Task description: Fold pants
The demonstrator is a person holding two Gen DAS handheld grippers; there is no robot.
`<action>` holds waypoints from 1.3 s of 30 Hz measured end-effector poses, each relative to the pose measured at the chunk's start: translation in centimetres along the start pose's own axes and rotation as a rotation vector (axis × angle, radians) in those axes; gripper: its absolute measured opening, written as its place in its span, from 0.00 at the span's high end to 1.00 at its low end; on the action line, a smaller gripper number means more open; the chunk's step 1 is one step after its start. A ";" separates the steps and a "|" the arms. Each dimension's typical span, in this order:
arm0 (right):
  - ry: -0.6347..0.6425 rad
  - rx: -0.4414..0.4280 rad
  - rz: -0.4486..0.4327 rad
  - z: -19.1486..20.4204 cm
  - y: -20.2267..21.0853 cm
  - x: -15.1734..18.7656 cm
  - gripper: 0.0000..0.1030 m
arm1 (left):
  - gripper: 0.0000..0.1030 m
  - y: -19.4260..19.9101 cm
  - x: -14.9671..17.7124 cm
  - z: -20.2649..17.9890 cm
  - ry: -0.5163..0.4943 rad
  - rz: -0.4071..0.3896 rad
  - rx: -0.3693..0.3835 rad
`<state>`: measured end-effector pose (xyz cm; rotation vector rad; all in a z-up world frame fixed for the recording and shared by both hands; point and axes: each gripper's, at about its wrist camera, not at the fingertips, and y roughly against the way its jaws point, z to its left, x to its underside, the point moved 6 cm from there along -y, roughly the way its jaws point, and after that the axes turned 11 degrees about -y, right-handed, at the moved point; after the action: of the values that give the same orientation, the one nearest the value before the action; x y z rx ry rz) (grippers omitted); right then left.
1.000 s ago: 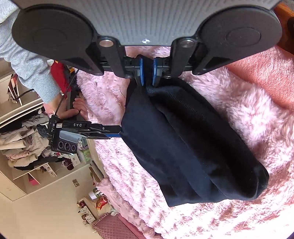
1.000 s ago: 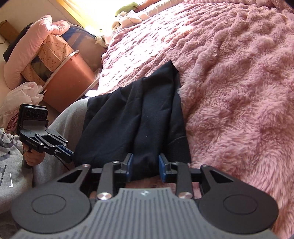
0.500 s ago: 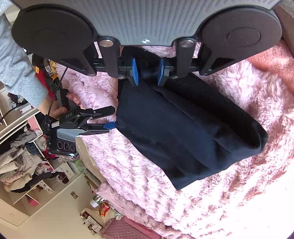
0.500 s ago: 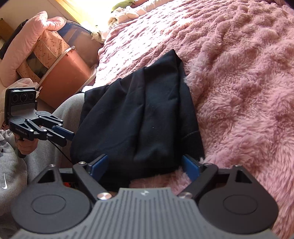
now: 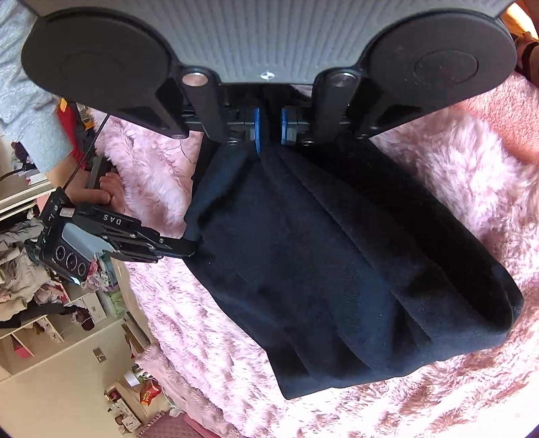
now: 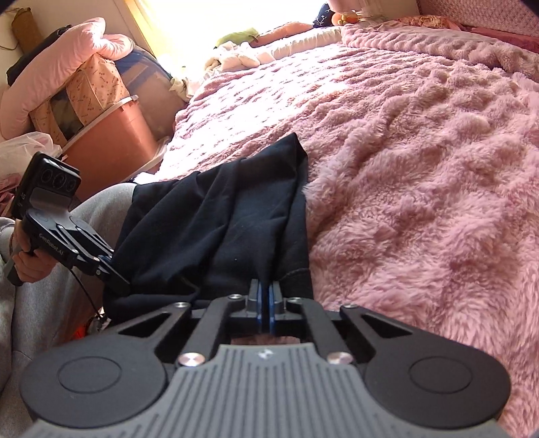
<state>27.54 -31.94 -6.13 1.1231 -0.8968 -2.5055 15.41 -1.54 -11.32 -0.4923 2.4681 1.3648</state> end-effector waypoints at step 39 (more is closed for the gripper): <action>-0.045 0.249 -0.050 2.1 -7.1 -6.7 0.38 | 0.45 5.7 0.4 9.6 0.132 -0.087 -0.186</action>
<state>30.61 -22.46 -5.59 1.1782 -1.2352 -2.5192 13.37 9.38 -12.13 -0.7450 2.4003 1.5809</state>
